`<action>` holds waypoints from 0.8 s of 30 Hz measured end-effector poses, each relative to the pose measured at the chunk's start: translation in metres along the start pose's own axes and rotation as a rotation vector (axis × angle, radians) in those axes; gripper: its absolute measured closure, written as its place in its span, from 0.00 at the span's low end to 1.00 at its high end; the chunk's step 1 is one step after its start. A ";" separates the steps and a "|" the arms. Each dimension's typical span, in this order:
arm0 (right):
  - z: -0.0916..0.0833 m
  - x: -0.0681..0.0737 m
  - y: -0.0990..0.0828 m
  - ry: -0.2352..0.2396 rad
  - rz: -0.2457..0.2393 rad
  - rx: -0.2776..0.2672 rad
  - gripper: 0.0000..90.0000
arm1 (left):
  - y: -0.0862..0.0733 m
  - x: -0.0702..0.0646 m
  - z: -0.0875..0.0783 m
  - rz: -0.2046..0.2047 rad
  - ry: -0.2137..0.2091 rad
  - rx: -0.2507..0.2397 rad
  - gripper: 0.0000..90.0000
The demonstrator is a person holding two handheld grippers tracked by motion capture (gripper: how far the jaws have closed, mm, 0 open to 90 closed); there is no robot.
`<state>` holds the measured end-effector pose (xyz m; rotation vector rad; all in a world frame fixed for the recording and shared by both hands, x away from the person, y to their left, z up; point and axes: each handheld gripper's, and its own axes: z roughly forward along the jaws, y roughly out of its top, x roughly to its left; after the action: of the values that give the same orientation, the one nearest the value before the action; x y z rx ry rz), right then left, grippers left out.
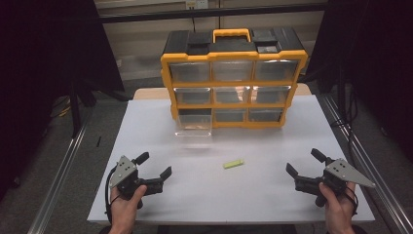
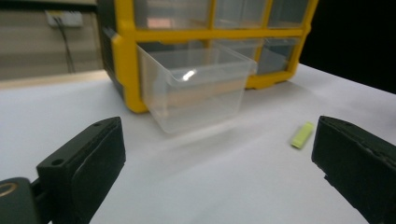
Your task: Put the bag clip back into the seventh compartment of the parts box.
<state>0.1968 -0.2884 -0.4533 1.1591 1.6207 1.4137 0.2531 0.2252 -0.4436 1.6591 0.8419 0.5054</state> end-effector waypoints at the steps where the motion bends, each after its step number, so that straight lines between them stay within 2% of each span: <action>1: 0.000 -0.001 0.000 0.001 -0.002 -0.001 0.01 | -0.001 -0.002 0.002 0.002 -0.007 0.004 0.03; 2: -0.001 -0.001 0.001 -0.003 -0.006 0.005 0.01 | -0.001 -0.004 0.003 0.016 -0.014 0.010 0.03; 3: 0.000 -0.001 0.001 -0.006 -0.012 0.004 0.00 | 0.001 -0.008 0.005 0.054 -0.026 0.013 0.03; 4: 0.000 -0.001 0.001 -0.008 -0.012 0.008 0.01 | 0.001 -0.008 0.005 0.054 -0.026 0.013 0.03; 5: 0.000 -0.001 0.001 -0.008 -0.012 0.008 0.01 | 0.002 -0.009 0.006 0.076 -0.030 0.017 0.03; 7: 0.000 -0.001 0.001 -0.012 -0.002 0.020 0.01 | 0.003 -0.012 0.008 0.089 -0.041 0.023 0.03; 13: 0.002 0.001 0.001 -0.006 -0.019 0.011 0.00 | 0.007 -0.017 0.015 0.089 -0.071 0.025 0.04; 16: 0.003 0.002 0.001 0.001 -0.019 0.007 0.00 | 0.010 -0.019 0.021 0.100 -0.128 0.047 0.04; 17: 0.003 0.001 0.001 0.003 -0.021 0.013 0.00 | 0.010 -0.020 0.025 0.081 -0.157 0.042 0.04; 18: 0.003 0.001 0.001 0.003 -0.021 0.013 0.00 | 0.010 -0.022 0.028 0.065 -0.168 0.042 0.04; 19: 0.003 0.002 0.001 0.001 -0.019 0.008 0.00 | 0.010 -0.023 0.030 0.073 -0.179 0.045 0.04; 20: 0.003 0.002 0.001 -0.001 -0.017 0.009 0.00 | 0.011 -0.025 0.032 0.101 -0.170 0.055 0.04; 22: 0.002 0.002 0.000 0.000 -0.019 0.016 0.00 | 0.012 -0.029 0.034 0.129 -0.162 0.063 0.04; 23: 0.002 0.002 0.000 0.000 -0.019 0.016 0.00 | 0.012 -0.030 0.035 0.115 -0.188 0.070 0.04; 24: 0.003 0.003 0.000 0.011 -0.009 0.021 0.00 | 0.012 -0.031 0.037 0.105 -0.197 0.079 0.04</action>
<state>0.1981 -0.2851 -0.4538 1.1566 1.6498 1.4030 0.2624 0.1769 -0.4381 1.7998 0.6393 0.3776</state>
